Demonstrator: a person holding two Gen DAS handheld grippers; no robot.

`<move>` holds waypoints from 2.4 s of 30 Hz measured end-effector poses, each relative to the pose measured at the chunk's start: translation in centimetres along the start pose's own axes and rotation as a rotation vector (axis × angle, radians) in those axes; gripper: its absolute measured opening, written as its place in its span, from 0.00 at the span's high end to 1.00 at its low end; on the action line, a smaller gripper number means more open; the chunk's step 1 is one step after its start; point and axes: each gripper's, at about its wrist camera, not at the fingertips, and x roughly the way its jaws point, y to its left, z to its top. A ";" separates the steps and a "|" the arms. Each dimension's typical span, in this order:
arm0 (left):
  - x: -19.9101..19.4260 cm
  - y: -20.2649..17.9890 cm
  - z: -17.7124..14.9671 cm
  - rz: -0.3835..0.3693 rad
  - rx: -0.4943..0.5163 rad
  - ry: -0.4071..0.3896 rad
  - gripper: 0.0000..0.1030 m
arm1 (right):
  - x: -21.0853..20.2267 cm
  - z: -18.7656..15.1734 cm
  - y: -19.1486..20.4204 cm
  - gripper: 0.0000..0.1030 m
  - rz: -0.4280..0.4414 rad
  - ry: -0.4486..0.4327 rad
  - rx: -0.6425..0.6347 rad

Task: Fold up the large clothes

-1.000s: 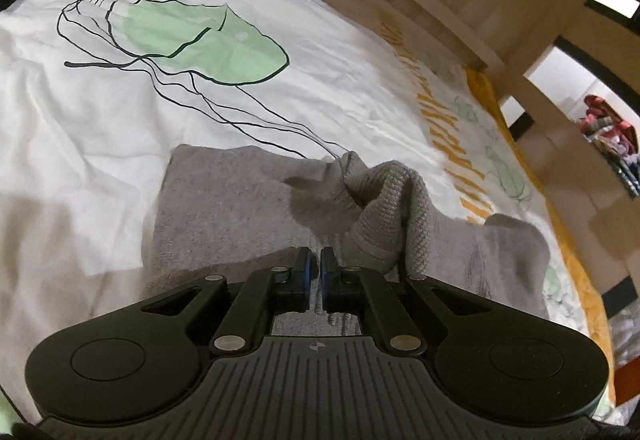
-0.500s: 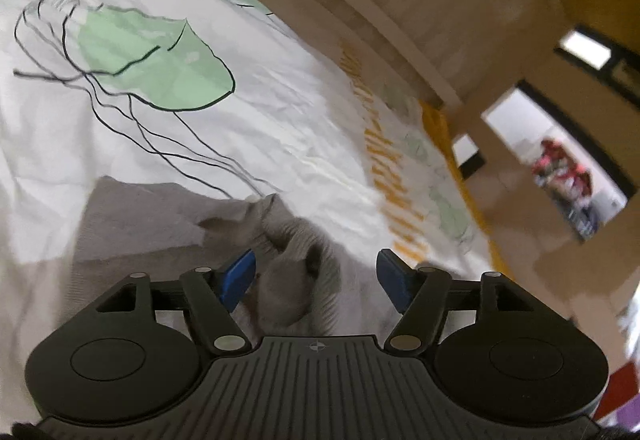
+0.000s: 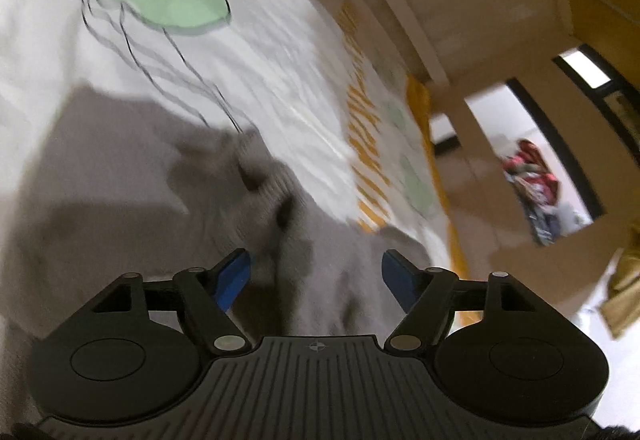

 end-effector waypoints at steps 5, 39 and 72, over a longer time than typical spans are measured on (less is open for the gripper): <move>1.5 0.9 0.6 -0.053 -0.088 0.013 0.21 | 0.9 -0.2 -0.2 0.87 -0.011 0.021 -0.002; 2.5 1.1 2.2 0.259 0.328 -0.061 0.61 | -1.1 1.3 3.7 0.62 -0.102 0.022 -0.241; 1.3 -1.7 -0.1 0.308 0.378 -0.126 0.09 | 4.9 9.9 3.8 0.14 -0.301 -0.172 -0.552</move>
